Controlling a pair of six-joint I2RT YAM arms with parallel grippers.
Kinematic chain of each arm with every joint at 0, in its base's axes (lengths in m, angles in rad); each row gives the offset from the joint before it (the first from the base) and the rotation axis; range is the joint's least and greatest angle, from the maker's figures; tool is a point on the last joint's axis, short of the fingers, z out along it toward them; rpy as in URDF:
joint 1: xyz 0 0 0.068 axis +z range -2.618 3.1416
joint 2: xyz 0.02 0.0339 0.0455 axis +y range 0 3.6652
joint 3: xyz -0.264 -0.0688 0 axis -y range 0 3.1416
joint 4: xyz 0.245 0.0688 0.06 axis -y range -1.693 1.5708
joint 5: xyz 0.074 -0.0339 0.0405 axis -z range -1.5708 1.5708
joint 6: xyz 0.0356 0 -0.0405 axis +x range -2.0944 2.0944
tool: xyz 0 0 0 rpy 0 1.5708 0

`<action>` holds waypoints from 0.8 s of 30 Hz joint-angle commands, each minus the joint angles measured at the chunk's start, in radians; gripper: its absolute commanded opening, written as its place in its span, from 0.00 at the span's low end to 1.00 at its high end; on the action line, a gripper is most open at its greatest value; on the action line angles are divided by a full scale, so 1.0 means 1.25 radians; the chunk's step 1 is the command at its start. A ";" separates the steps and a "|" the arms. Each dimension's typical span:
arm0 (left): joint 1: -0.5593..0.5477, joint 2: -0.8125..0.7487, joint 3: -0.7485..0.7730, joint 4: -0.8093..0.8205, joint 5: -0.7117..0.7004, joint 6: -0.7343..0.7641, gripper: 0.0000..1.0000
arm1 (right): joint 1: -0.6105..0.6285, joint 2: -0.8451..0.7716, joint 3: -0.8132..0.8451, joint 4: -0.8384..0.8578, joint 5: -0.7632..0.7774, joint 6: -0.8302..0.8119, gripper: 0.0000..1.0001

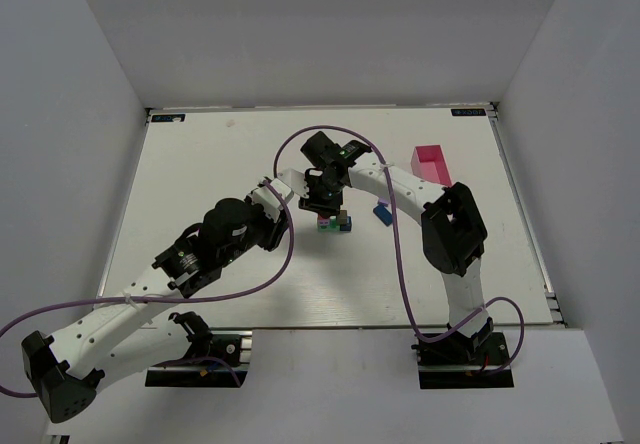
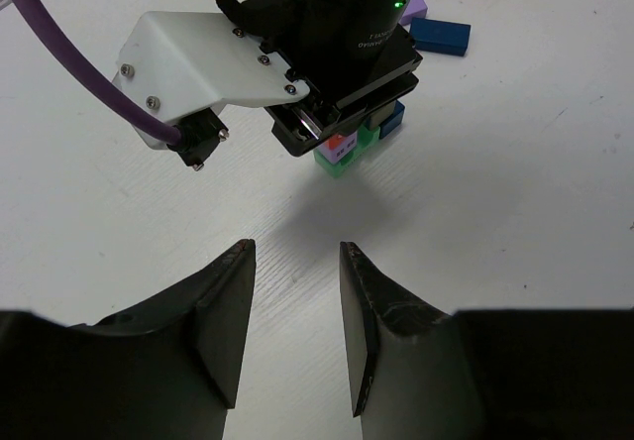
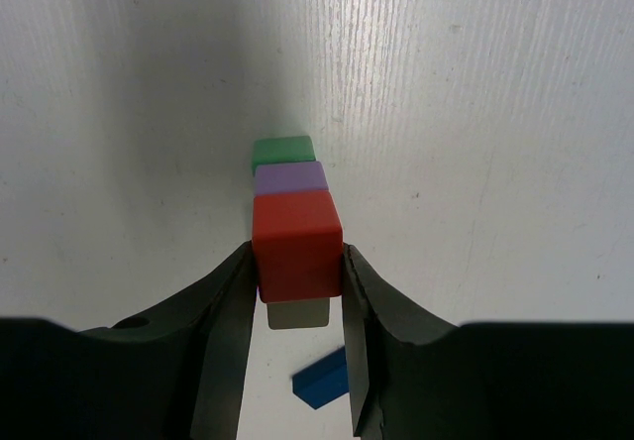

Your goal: Build the wood block tower

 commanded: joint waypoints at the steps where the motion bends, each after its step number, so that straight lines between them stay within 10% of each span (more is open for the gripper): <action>1: 0.003 -0.014 0.001 0.015 0.006 0.003 0.50 | 0.007 -0.008 0.011 -0.006 -0.002 0.001 0.29; 24: 0.003 -0.014 0.001 0.015 0.006 0.003 0.50 | 0.007 -0.018 -0.005 0.000 0.006 0.006 0.52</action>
